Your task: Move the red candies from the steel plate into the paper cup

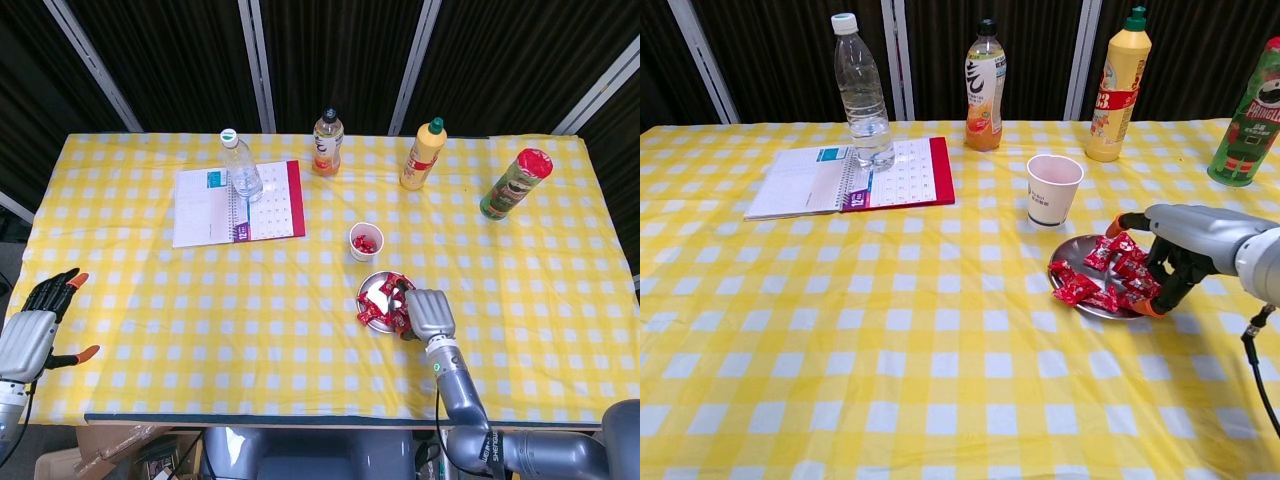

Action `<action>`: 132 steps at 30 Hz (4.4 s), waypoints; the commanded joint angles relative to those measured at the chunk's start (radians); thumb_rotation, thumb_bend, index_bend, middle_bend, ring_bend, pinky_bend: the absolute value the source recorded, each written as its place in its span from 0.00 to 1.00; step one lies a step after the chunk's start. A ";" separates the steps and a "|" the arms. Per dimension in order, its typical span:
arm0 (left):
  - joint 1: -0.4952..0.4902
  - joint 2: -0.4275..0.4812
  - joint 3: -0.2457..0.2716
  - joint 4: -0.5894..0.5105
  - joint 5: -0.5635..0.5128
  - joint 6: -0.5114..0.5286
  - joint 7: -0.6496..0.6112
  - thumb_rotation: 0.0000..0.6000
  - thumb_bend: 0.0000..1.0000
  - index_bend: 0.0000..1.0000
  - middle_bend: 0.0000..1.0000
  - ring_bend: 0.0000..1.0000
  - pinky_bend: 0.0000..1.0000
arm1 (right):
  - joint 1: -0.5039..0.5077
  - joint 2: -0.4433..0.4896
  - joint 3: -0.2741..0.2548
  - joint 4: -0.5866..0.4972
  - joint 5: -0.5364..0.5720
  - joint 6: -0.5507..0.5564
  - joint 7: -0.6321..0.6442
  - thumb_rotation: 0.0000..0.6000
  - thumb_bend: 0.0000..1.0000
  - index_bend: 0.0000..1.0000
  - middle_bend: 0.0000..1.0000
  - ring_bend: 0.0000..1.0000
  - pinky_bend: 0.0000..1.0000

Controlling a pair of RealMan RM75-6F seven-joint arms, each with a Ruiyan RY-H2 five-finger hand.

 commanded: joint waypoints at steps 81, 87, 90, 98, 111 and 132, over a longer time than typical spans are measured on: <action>-0.024 0.022 -0.008 -0.034 -0.059 -0.072 -0.021 1.00 0.04 0.00 0.00 0.00 0.00 | 0.291 -0.111 0.315 0.405 0.116 -0.237 0.015 1.00 0.49 0.64 0.81 0.90 1.00; -0.027 0.026 -0.009 -0.043 -0.067 -0.082 -0.017 1.00 0.04 0.00 0.00 0.00 0.00 | 0.300 -0.150 0.297 0.496 0.114 -0.281 0.049 1.00 0.49 0.54 0.81 0.90 1.00; -0.028 0.027 -0.009 -0.044 -0.071 -0.085 -0.016 1.00 0.04 0.00 0.00 0.00 0.00 | 0.300 -0.162 0.289 0.522 0.112 -0.294 0.060 1.00 0.45 0.49 0.81 0.90 1.00; -0.028 0.027 -0.009 -0.045 -0.072 -0.084 -0.011 1.00 0.04 0.00 0.00 0.00 0.00 | 0.297 -0.165 0.283 0.523 0.090 -0.289 0.083 1.00 0.33 0.41 0.81 0.90 1.00; -0.027 0.027 -0.008 -0.044 -0.068 -0.080 -0.010 1.00 0.04 0.00 0.00 0.00 0.00 | 0.280 -0.124 0.287 0.424 0.067 -0.226 0.078 1.00 0.31 0.37 0.81 0.90 1.00; -0.022 0.022 -0.006 -0.035 -0.056 -0.065 -0.008 1.00 0.04 0.00 0.00 0.00 0.00 | 0.167 0.020 0.200 0.062 -0.046 -0.032 0.029 1.00 0.31 0.36 0.81 0.90 1.00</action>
